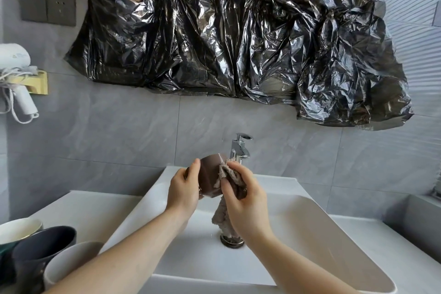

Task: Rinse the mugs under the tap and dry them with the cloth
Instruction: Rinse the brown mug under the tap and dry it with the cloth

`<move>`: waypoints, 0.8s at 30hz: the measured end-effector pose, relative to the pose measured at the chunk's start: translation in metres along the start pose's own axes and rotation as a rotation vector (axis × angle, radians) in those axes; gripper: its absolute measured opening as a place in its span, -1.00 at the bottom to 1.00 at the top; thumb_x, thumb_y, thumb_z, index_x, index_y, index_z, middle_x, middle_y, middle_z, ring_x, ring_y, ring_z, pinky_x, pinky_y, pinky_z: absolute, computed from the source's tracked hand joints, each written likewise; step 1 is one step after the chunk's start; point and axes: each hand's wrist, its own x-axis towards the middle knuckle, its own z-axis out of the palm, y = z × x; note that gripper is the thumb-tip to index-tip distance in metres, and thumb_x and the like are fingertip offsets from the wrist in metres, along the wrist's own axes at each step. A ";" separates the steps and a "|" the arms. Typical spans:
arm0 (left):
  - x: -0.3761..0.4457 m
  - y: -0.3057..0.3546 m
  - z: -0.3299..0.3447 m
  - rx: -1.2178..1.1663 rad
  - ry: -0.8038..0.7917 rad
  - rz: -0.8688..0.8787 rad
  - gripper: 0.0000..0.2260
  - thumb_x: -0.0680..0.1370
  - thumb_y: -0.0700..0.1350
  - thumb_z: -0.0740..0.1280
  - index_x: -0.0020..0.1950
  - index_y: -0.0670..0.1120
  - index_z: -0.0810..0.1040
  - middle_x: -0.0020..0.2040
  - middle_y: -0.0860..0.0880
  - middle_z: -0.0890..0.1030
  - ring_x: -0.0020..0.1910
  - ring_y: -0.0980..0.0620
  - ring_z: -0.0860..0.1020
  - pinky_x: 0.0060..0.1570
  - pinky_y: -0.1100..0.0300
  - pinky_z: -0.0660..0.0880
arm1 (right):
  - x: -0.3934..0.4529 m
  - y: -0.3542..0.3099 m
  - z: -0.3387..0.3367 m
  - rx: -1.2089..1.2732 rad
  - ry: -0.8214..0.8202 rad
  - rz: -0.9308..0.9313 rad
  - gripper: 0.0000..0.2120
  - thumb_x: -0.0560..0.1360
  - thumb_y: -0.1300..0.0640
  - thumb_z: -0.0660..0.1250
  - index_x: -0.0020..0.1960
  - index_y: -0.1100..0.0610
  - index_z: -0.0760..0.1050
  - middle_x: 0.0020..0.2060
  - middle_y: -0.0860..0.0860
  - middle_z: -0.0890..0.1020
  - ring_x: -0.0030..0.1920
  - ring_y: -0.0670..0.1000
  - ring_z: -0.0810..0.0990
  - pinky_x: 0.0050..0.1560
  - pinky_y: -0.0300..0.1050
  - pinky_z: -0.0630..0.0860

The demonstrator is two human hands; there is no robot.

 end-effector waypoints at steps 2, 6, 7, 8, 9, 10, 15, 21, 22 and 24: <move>-0.001 -0.001 -0.001 0.012 -0.019 -0.005 -0.29 0.29 0.53 0.45 0.05 -0.08 0.64 -0.05 -0.01 0.76 -0.01 -0.04 0.73 0.10 -0.13 0.67 | 0.000 0.001 -0.001 0.009 0.008 -0.016 -0.68 0.58 0.10 0.41 0.28 -0.16 0.58 0.27 -0.24 0.64 0.34 -0.18 0.58 0.36 -0.06 0.53; 0.003 -0.002 -0.002 0.036 0.014 -0.026 -0.27 0.09 0.51 0.58 -0.09 -0.07 0.71 -0.16 0.00 0.77 -0.06 -0.05 0.75 0.07 -0.13 0.68 | -0.001 -0.004 0.002 0.017 -0.054 -0.152 -0.62 0.54 0.22 0.45 0.27 -0.13 0.62 0.31 -0.27 0.63 0.42 -0.20 0.52 0.39 -0.26 0.46; 0.004 -0.001 -0.003 0.026 0.037 -0.029 -0.30 0.08 0.50 0.59 -0.13 -0.07 0.71 -0.18 -0.01 0.76 -0.08 -0.06 0.75 0.05 -0.12 0.69 | -0.002 -0.005 0.004 0.018 -0.068 -0.188 -0.61 0.53 0.25 0.45 0.27 -0.12 0.63 0.33 -0.25 0.63 0.43 -0.19 0.52 0.38 -0.28 0.46; 0.005 0.000 -0.004 0.022 0.060 -0.016 -0.32 0.09 0.48 0.60 -0.16 -0.07 0.71 -0.21 0.00 0.76 -0.09 -0.05 0.74 0.02 -0.10 0.69 | -0.002 -0.007 0.006 0.027 -0.075 -0.196 -0.60 0.53 0.26 0.45 0.28 -0.11 0.63 0.34 -0.24 0.63 0.43 -0.18 0.52 0.37 -0.29 0.46; 0.005 0.001 -0.005 0.021 0.077 0.008 -0.34 0.09 0.46 0.61 -0.17 -0.07 0.70 -0.23 0.02 0.75 -0.13 -0.02 0.74 -0.04 -0.05 0.70 | -0.001 -0.008 0.006 0.047 -0.073 -0.175 -0.62 0.55 0.25 0.44 0.28 -0.11 0.62 0.34 -0.23 0.63 0.42 -0.18 0.53 0.35 -0.31 0.47; 0.004 0.002 -0.006 0.017 0.082 0.035 -0.36 0.09 0.43 0.62 -0.17 -0.08 0.69 -0.24 0.04 0.74 -0.17 0.04 0.73 -0.13 0.04 0.68 | 0.000 -0.009 0.005 0.076 -0.060 -0.133 -0.64 0.57 0.23 0.43 0.27 -0.12 0.62 0.31 -0.23 0.64 0.39 -0.18 0.56 0.31 -0.33 0.49; -0.006 0.006 -0.005 -0.043 -0.029 0.128 -0.46 0.15 0.28 0.64 -0.12 -0.09 0.67 -0.25 0.09 0.73 -0.27 0.17 0.67 -0.35 0.35 0.53 | 0.005 -0.002 0.000 0.212 0.071 0.189 -0.85 0.66 0.07 0.30 0.12 -0.16 0.58 -0.09 -0.13 0.73 -0.03 -0.12 0.69 0.02 -0.12 0.54; -0.003 0.007 -0.003 -0.011 0.032 0.068 -0.44 0.15 0.34 0.60 -0.13 -0.09 0.69 -0.23 0.07 0.74 -0.18 0.08 0.71 -0.15 0.11 0.64 | -0.002 -0.010 0.007 0.160 -0.074 -0.070 -0.63 0.60 0.23 0.30 0.30 -0.14 0.57 0.36 -0.19 0.61 0.40 -0.17 0.55 0.34 -0.29 0.47; -0.001 0.007 -0.004 -0.015 0.033 0.056 -0.45 0.17 0.34 0.60 -0.12 -0.08 0.70 -0.20 0.04 0.75 -0.12 0.03 0.73 -0.07 0.03 0.67 | -0.002 -0.011 0.008 0.155 -0.100 -0.093 -0.61 0.60 0.26 0.31 0.31 -0.13 0.57 0.42 -0.20 0.56 0.44 -0.16 0.51 0.36 -0.31 0.45; 0.000 0.007 -0.006 -0.025 0.018 0.054 -0.47 0.19 0.32 0.60 -0.11 -0.08 0.71 -0.15 -0.01 0.77 -0.06 -0.04 0.74 0.03 -0.06 0.65 | -0.001 -0.013 0.007 0.174 -0.093 -0.072 -0.65 0.63 0.24 0.32 0.31 -0.12 0.56 0.42 -0.23 0.55 0.42 -0.18 0.53 0.31 -0.36 0.47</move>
